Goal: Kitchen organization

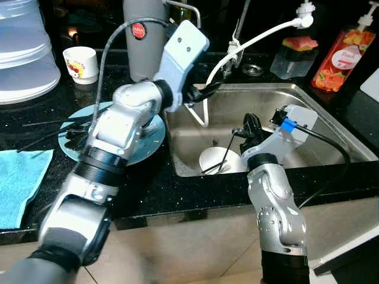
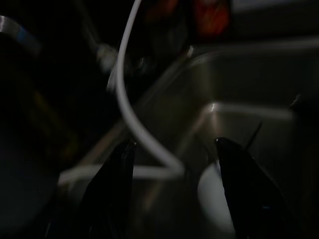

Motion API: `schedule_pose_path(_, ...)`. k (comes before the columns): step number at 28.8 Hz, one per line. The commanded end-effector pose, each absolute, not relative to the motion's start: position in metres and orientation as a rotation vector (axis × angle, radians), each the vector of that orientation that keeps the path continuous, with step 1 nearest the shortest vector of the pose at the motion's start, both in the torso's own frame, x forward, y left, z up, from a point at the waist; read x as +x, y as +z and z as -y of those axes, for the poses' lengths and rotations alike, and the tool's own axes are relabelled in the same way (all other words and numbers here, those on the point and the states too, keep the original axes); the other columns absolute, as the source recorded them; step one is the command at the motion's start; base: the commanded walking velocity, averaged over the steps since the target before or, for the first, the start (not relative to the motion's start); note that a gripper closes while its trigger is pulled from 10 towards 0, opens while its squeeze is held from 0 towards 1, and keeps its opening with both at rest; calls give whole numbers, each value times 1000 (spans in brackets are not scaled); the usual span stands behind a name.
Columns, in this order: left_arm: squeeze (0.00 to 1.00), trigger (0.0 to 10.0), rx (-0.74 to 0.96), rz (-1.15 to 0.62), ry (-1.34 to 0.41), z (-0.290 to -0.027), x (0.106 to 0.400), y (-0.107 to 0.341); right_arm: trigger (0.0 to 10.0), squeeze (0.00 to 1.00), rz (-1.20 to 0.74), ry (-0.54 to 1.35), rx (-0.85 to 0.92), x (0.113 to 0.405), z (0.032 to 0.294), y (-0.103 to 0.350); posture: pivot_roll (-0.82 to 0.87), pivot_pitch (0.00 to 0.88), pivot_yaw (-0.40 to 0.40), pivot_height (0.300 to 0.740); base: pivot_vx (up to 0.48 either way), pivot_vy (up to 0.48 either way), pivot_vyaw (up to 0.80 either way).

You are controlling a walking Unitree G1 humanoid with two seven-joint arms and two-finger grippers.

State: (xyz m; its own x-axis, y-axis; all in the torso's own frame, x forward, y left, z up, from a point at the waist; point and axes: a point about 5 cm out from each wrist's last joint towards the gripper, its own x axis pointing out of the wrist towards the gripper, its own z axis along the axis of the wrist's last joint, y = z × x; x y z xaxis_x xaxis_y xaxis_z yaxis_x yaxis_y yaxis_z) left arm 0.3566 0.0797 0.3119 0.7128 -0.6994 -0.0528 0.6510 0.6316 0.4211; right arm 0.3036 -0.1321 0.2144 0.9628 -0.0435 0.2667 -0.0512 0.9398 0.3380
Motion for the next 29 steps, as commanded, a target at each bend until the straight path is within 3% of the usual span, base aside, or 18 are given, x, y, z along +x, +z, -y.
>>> schedule_pose_path(1,0,10000,476,83,-806,-90,345,314,10000,0,283,5,355,302,132,214,258,22,-43,740,0,0,0)
schedule_pose_path(5,0,10000,589,97,-797,-111,333,320,10000,0,277,12,355,302,131,213,272,25,-49,740,0,0,0)
schedule_pose_path(6,0,10000,696,85,-730,-126,330,320,10000,0,273,19,357,303,130,212,279,26,-53,740,0,0,0)
schedule_pose_path(11,0,10000,806,25,-579,-145,336,316,10000,0,270,29,359,304,128,212,285,26,-55,740,0,0,0)
schedule_pose_path(16,0,10000,669,-151,-588,-167,328,302,10000,0,259,102,360,306,119,213,287,30,-51,740,0,0,0)
schedule_pose_path(25,0,10000,657,-237,-588,-198,319,300,10000,0,185,417,315,293,86,208,288,36,-53,740,0,0,0)
schedule_pose_path(29,0,10000,633,-249,-581,-199,319,299,10000,0,158,449,297,291,82,204,287,38,-55,740,0,0,0)
